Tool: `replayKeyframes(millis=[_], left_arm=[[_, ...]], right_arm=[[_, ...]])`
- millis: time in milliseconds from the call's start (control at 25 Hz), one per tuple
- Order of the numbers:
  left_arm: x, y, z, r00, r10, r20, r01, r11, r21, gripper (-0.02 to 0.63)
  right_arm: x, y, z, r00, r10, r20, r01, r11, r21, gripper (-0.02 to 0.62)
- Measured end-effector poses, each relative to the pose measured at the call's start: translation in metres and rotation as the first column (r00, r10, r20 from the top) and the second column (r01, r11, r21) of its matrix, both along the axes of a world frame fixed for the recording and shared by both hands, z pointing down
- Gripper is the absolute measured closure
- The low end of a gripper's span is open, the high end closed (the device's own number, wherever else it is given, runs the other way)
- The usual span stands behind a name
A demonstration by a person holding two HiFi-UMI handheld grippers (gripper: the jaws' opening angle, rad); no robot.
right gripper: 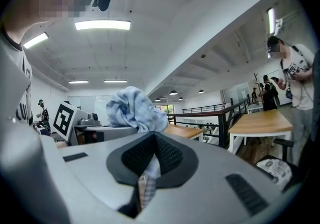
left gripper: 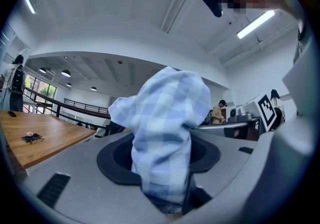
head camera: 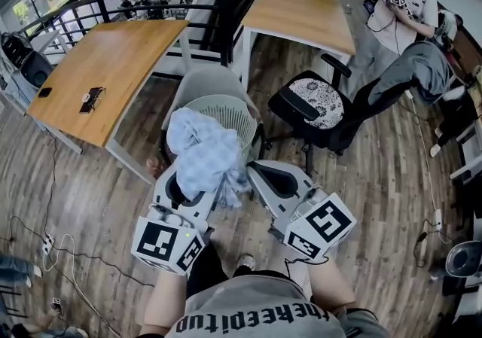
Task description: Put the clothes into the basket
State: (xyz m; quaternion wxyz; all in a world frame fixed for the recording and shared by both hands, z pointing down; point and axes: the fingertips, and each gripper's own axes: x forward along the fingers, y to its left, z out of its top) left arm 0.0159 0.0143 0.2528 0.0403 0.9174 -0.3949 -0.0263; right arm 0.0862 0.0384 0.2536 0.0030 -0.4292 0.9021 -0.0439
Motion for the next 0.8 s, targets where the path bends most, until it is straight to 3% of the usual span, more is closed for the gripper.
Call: replayKeyframes(millis=[280,800], left_arm=[[-0.005,-0.020,0.006,0.999,0.033,0.014,-0.033,0.999,-0.005,0.380],[-0.045,-0.109,0.007,0.993,0.117,0.035,-0.116,0.993,-0.031,0.380]], right_arm=[[-0.004,-0.020,0.005,0.999,0.035,0.018,-0.035,0.999,-0.001,0.586],[-0.048,-0.102,0.012,0.993,0.115,0.024,-0.114,0.992,-0.047,0.586]])
